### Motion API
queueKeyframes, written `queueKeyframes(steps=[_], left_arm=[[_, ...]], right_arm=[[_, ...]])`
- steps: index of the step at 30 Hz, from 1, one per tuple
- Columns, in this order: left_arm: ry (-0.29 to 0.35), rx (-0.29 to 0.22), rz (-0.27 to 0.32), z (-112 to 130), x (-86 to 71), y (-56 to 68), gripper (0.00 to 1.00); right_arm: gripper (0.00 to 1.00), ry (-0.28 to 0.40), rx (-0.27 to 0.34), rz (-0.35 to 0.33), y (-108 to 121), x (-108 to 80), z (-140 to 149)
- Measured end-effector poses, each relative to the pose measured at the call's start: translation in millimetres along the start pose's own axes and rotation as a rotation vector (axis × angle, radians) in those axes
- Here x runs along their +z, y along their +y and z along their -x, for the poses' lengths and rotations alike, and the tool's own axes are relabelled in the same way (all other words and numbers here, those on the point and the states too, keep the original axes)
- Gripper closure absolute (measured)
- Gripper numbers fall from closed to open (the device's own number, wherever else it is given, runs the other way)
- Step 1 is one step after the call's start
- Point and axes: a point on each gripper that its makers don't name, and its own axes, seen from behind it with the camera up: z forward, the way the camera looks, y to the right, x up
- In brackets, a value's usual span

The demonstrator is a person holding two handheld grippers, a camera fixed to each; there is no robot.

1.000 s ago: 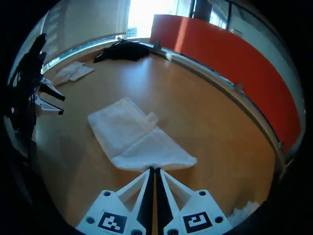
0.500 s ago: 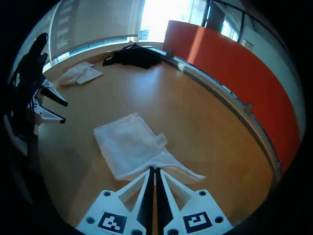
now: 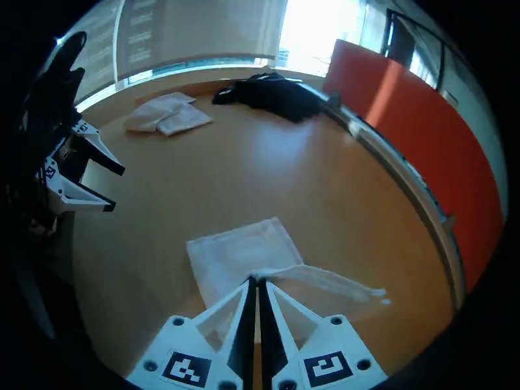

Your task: Fold towel

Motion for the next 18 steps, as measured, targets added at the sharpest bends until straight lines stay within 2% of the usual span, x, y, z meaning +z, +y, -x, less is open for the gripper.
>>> queueKeyframes(steps=[5, 9, 14, 18], left_arm=[[0.011, -0.034, -0.012, 3.1, -6.9, -3.3, 0.11], [0.015, -0.056, -0.014, 6.2, -9.3, -3.9, 0.10], [0.016, -0.070, -0.017, 9.6, -9.6, -4.5, 0.10], [0.015, -0.077, -0.014, 10.7, -9.3, -3.7, 0.11]], right_arm=[[0.97, -0.029, -0.023, -0.075, -27.9, 38.0, -3.3], [0.97, -0.061, -0.031, -0.118, -44.9, 60.9, 3.7], [0.96, -0.084, -0.021, -0.131, -50.7, 72.4, 11.9], [0.88, -0.083, -0.003, -0.127, -48.3, 72.8, 11.9]])
